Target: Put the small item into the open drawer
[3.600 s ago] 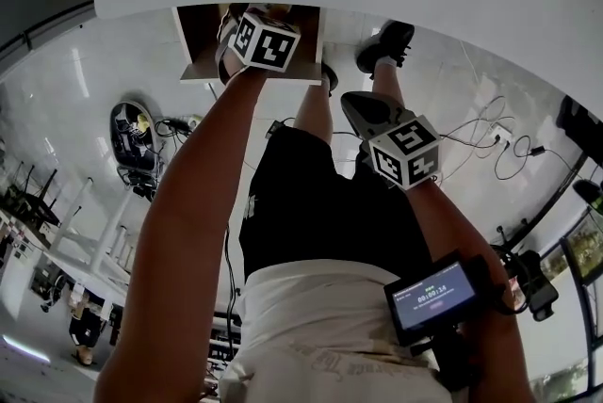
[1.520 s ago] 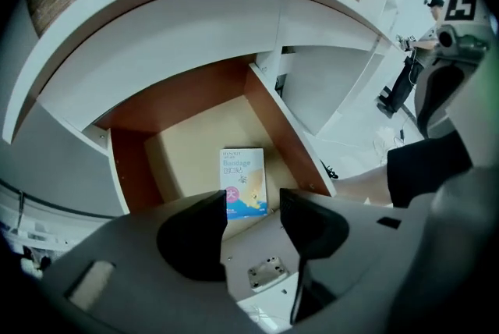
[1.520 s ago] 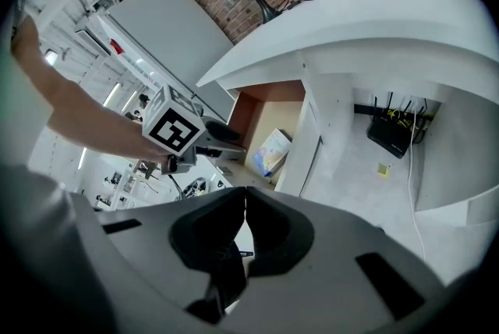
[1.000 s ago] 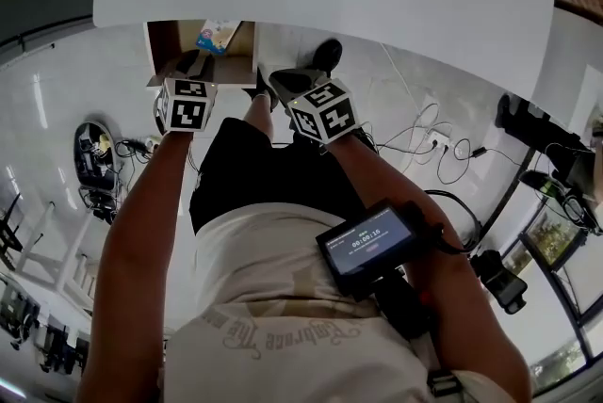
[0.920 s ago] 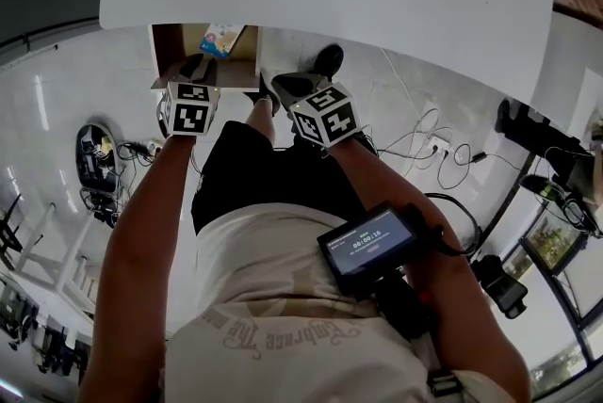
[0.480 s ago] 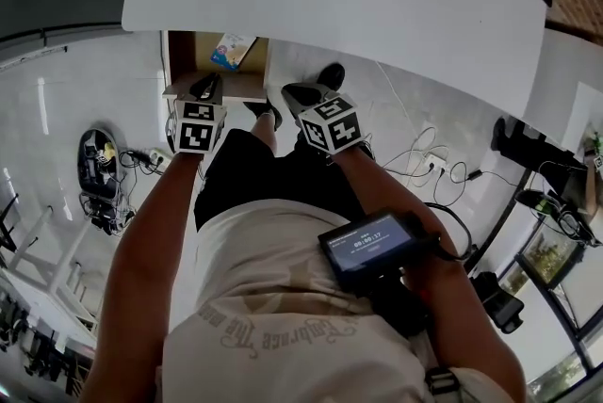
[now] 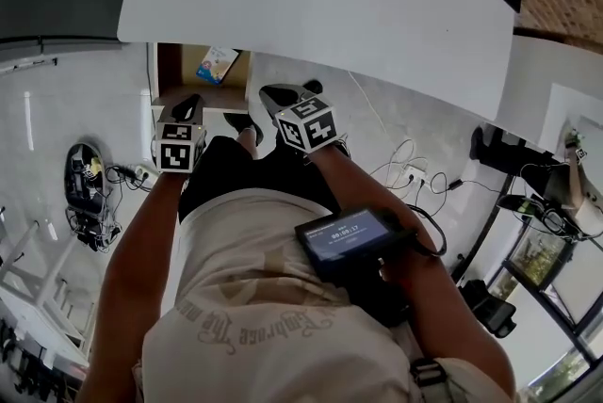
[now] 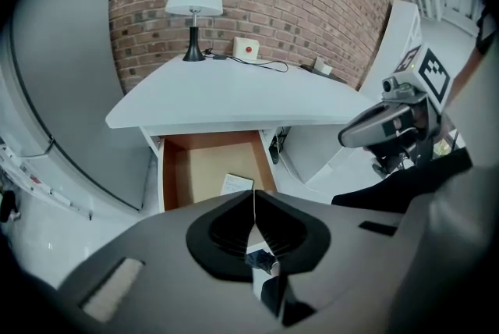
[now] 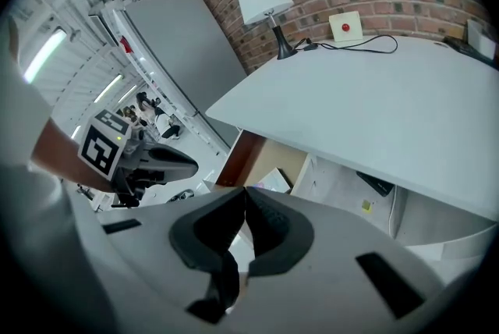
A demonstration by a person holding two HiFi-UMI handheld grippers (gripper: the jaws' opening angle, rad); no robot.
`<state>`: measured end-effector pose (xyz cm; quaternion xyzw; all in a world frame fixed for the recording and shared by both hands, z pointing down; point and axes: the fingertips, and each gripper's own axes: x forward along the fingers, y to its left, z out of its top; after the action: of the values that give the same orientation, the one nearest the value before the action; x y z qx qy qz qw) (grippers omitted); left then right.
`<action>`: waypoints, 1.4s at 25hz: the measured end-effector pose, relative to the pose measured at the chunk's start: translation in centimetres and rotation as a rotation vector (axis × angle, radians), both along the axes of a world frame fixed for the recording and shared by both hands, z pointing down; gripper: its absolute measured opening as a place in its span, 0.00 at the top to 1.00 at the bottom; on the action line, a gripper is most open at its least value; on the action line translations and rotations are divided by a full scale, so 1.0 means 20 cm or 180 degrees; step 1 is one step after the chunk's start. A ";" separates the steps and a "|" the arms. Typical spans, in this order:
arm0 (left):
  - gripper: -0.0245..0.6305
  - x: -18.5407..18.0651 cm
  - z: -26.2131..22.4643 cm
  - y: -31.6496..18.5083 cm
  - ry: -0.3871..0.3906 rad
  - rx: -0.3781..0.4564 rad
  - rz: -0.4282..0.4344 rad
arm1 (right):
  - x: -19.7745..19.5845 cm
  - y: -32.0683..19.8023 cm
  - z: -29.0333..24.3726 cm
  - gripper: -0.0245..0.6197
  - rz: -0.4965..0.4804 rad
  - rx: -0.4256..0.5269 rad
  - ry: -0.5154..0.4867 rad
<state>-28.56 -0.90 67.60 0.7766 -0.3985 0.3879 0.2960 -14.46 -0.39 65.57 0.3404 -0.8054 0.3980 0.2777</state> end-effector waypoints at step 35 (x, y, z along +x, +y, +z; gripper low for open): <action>0.95 -0.01 -0.54 -0.26 0.0420 0.0640 -0.0171 | -0.03 -0.34 -0.59 0.95 -0.0036 0.0844 -0.0103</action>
<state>-28.77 -6.20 56.73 0.8152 -0.4358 0.2860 0.2525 -14.99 -7.15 53.81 0.3632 -0.8571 0.2919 0.2195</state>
